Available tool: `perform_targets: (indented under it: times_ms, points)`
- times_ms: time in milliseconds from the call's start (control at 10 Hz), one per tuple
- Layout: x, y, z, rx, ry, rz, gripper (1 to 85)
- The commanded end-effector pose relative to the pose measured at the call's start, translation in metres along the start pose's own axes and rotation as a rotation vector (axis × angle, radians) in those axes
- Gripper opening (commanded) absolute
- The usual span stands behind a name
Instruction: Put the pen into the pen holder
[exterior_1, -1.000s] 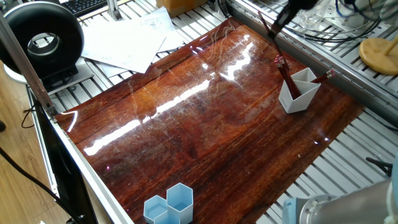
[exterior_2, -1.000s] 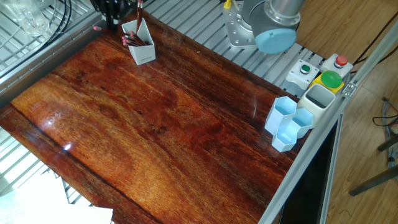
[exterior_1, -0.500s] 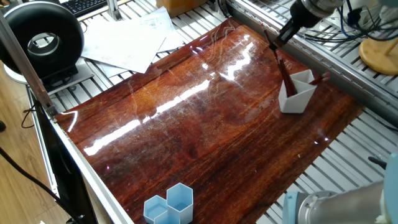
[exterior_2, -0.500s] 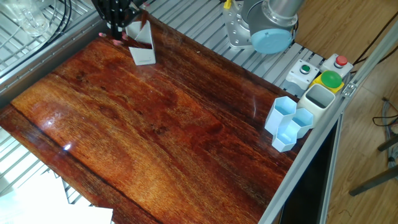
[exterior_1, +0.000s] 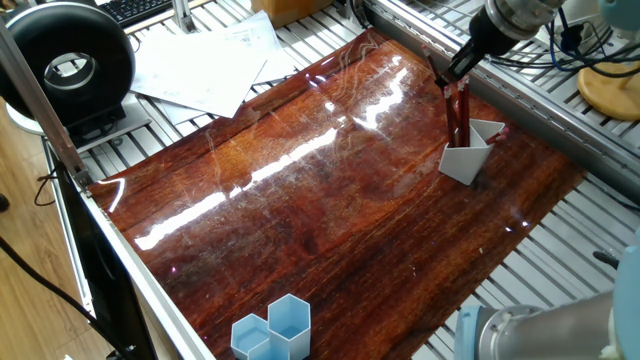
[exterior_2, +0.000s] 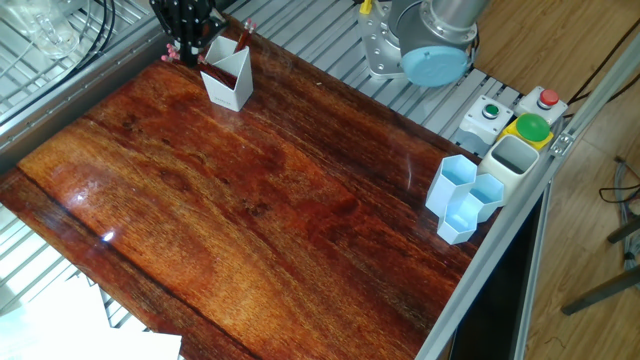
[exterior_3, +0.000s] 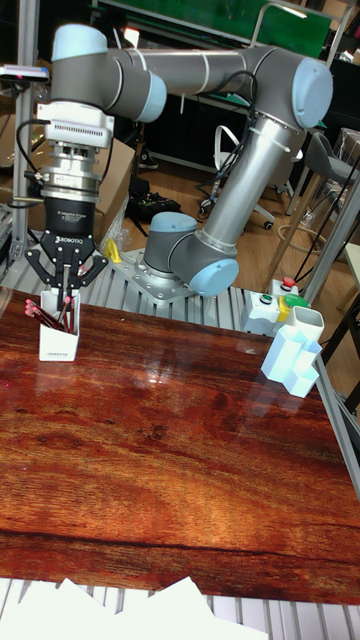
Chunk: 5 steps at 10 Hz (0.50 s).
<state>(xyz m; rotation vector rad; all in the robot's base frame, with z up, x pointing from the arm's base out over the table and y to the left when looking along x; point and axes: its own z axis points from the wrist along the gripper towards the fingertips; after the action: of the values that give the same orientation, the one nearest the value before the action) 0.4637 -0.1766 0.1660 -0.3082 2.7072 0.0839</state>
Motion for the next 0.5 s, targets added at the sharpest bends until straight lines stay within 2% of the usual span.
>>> perform_targets:
  times_ms: [0,400]
  points:
    - [-0.0034,0.0014,-0.0020,0.000,-0.010,0.012,1.0]
    - [-0.0069,0.0064,-0.0118,-0.017,0.030,0.046,1.0]
